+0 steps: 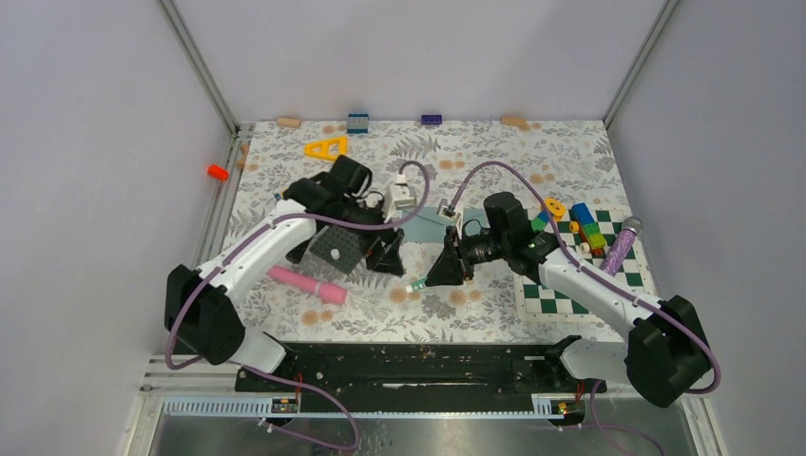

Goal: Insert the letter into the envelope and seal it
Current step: Pick up the solid glue cap from the center of the board.

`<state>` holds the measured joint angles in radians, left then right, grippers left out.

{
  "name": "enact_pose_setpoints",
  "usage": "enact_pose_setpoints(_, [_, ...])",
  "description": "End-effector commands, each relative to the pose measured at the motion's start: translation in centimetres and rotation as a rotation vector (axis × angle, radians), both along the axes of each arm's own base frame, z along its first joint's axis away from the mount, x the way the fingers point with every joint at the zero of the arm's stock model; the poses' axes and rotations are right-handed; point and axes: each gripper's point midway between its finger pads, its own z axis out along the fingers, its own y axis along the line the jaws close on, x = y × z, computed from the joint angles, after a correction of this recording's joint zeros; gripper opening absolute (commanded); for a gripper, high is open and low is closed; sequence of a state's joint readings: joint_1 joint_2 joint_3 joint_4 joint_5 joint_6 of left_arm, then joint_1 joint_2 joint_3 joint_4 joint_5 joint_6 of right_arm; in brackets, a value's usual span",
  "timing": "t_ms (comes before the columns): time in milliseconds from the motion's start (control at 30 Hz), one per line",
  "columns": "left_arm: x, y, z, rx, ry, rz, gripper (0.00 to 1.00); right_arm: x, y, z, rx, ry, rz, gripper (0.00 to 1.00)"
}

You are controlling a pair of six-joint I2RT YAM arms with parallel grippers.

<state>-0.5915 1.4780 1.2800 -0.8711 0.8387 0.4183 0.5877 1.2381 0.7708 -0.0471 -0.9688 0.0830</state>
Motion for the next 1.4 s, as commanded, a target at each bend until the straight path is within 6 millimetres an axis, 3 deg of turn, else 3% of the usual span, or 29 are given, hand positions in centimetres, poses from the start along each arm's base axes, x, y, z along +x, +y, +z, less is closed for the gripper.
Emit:
enact_pose_setpoints(0, [4.0,3.3,1.2,0.053,-0.192,0.127,0.98,0.2,0.0,1.0,0.016,-0.011,0.003,0.26])
enact_pose_setpoints(100, [7.7,7.0,-1.0,0.215,-0.272,0.289,0.98,0.7,-0.2,1.0,0.015,-0.016,-0.014,0.25])
enact_pose_setpoints(200, [10.0,10.6,-3.5,0.401,-0.328,0.417,0.93,1.0,-0.5,1.1,0.015,-0.028,-0.026,0.25])
enact_pose_setpoints(300, [10.4,13.0,-5.5,0.522,-0.346,0.48,0.87,1.3,-0.7,1.2,0.017,-0.033,-0.038,0.25])
enact_pose_setpoints(467, [10.1,15.7,-7.3,0.642,-0.388,0.523,0.87,1.7,-1.1,1.6,0.025,-0.041,-0.058,0.25])
enact_pose_setpoints(633, [9.9,17.0,-9.2,0.713,-0.396,0.528,0.79,1.8,-1.4,1.8,0.032,-0.048,-0.066,0.25])
enact_pose_setpoints(1033, [11.1,16.3,-12.5,0.739,-0.348,0.501,0.51,2.0,-1.7,2.0,0.047,-0.04,-0.081,0.25])
enact_pose_setpoints(1367, [11.6,17.1,-13.8,0.786,-0.372,0.509,0.44,2.1,-1.7,2.0,0.054,-0.025,-0.081,0.25])
